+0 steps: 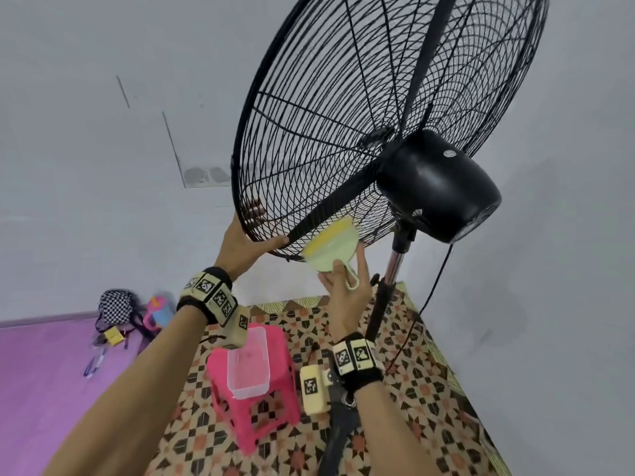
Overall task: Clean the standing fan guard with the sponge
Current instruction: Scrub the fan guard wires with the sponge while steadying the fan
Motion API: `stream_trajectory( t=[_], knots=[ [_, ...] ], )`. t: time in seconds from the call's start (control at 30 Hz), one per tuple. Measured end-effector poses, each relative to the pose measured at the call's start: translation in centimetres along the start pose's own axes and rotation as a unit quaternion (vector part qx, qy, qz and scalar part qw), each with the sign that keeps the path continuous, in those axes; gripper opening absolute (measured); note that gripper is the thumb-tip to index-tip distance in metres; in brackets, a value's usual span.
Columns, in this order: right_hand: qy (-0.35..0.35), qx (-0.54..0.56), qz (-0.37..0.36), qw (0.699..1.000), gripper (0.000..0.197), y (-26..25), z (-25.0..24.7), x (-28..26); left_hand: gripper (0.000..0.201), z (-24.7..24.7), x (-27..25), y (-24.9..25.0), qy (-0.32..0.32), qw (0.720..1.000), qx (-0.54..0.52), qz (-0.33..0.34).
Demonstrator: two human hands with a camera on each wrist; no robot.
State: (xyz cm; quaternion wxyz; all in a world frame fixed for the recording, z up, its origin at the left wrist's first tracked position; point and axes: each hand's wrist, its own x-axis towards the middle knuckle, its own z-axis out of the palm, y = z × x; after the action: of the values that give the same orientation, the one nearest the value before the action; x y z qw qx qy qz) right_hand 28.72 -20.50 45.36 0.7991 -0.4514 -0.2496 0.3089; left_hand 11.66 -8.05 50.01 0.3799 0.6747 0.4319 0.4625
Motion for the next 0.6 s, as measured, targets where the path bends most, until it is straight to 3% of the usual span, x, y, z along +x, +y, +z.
stream_trajectory(
  t=[0.17, 0.37, 0.6],
  knots=[
    [-0.054, -0.07, 0.03, 0.996, 0.055, 1.4, -0.9, -2.4, 0.109, 0.0, 0.3, -0.6, 0.0, 1.0, 0.007, 0.008],
    [0.028, 0.021, 0.026, 0.999, 0.058, -0.6, 0.0, -0.1, 0.102, 0.1, 0.2, -0.9, 0.003, 1.0, 0.011, 0.02],
    [-0.042, -0.064, 0.039, 0.996, 0.054, 2.3, -0.3, -3.2, 0.102, 0.1, 0.6, -1.4, -0.002, 0.999, 0.021, 0.034]
  ],
)
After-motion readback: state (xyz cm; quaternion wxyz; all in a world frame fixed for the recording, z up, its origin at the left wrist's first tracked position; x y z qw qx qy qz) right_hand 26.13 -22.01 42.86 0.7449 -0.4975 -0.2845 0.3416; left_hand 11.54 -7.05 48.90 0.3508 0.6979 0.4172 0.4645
